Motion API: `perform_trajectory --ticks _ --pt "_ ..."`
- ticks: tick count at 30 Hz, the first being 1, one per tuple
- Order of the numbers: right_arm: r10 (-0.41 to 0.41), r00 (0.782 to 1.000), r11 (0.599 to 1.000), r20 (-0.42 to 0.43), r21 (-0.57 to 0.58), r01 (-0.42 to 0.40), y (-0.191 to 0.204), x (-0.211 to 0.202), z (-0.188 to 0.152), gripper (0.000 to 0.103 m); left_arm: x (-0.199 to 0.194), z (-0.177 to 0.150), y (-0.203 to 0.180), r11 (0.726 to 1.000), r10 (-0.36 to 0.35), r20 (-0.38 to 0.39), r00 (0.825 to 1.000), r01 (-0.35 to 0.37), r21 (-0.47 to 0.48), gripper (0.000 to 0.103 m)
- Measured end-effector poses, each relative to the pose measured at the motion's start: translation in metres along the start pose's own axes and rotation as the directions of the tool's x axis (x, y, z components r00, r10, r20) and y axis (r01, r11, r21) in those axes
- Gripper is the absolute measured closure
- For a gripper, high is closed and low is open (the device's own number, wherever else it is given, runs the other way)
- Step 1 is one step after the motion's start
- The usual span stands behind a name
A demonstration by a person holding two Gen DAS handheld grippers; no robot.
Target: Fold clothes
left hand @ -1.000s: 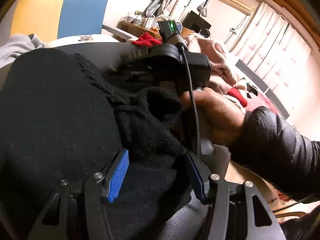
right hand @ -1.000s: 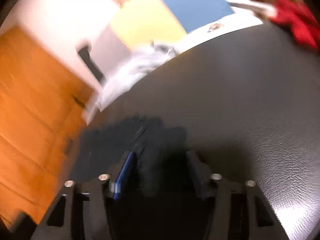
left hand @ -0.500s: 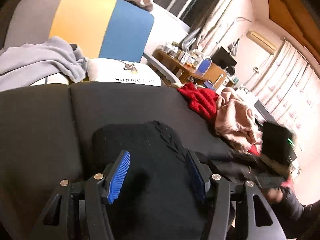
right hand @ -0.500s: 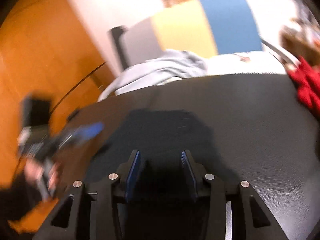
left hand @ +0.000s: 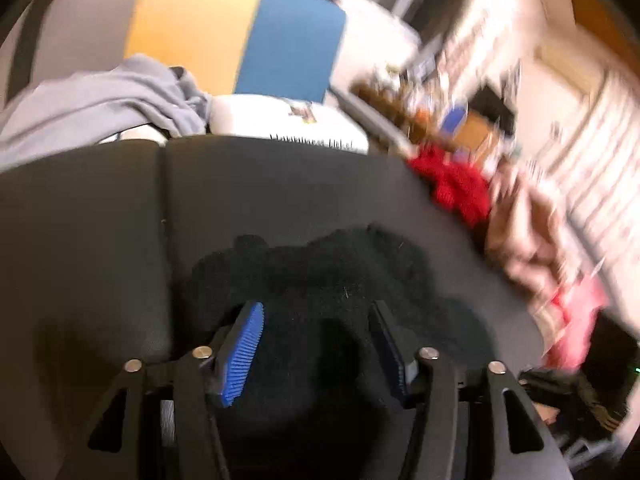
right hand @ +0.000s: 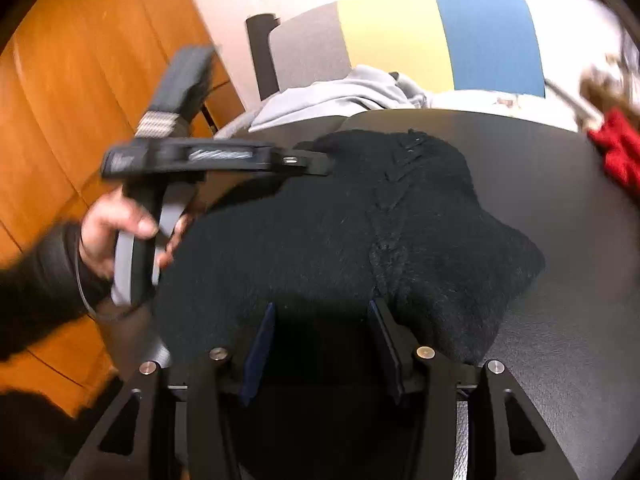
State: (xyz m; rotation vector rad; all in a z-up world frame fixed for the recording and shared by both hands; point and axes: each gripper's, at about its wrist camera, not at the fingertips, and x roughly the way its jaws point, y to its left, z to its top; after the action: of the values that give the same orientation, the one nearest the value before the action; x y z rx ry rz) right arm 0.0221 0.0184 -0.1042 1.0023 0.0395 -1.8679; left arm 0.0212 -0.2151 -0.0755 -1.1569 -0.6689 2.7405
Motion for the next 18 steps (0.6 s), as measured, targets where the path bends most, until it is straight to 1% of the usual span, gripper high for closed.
perform_trajectory --ticks 1,2,3,5,6,9,10,12,13,15,18 --pt "0.023 1.0 0.999 0.019 0.043 -0.023 -0.005 -0.009 0.004 0.05 -0.011 -0.003 0.008 0.999 -0.017 0.025 1.0 0.018 -0.036 0.044" --pt "0.042 0.998 0.995 0.047 0.084 -0.046 -0.012 -0.02 0.004 0.04 -0.023 -0.009 0.017 0.998 -0.02 0.043 0.999 0.022 -0.057 0.044" --pt "0.065 0.995 0.986 0.075 0.146 -0.076 -0.023 -0.032 0.002 0.022 -0.035 -0.015 0.025 0.997 -0.021 0.06 0.998 0.025 -0.074 0.043" --pt "0.091 0.993 0.964 0.072 0.243 -0.106 -0.042 -0.043 -0.009 0.003 -0.054 -0.028 0.042 0.996 -0.02 0.07 0.997 0.026 -0.083 0.042" --pt "0.102 0.993 0.951 0.066 0.287 -0.117 -0.051 -0.047 -0.015 0.002 -0.058 -0.033 0.05 0.994 -0.037 0.064 0.997 0.043 -0.097 0.041" --pt "0.138 0.99 0.935 0.023 0.328 -0.138 -0.064 -0.038 -0.017 0.002 -0.06 -0.047 0.07 0.979 -0.124 0.032 0.992 0.128 -0.157 0.034" --pt "0.15 0.989 0.93 0.008 0.339 -0.144 -0.068 -0.034 -0.017 0.002 -0.054 -0.051 0.074 0.974 -0.144 0.002 0.99 0.142 -0.178 0.032" --pt "0.174 0.985 0.92 -0.021 0.36 -0.155 -0.076 -0.026 -0.018 0.0 -0.041 -0.056 0.081 0.961 -0.185 -0.054 0.981 0.169 -0.219 0.032" --pt "0.203 0.979 0.915 -0.03 0.361 -0.179 -0.077 -0.018 -0.013 0.0 -0.034 -0.055 0.081 0.954 -0.212 -0.067 0.975 0.192 -0.229 0.031" --pt "0.244 0.969 0.911 -0.031 0.349 -0.218 -0.075 -0.002 -0.001 0.0 -0.025 -0.055 0.078 0.943 -0.259 -0.058 0.964 0.239 -0.233 0.03" --pt "0.289 0.956 0.907 -0.042 0.332 -0.26 -0.071 0.024 0.017 0.0 -0.01 -0.046 0.07 0.938 -0.285 -0.08 0.955 0.261 -0.228 0.028"
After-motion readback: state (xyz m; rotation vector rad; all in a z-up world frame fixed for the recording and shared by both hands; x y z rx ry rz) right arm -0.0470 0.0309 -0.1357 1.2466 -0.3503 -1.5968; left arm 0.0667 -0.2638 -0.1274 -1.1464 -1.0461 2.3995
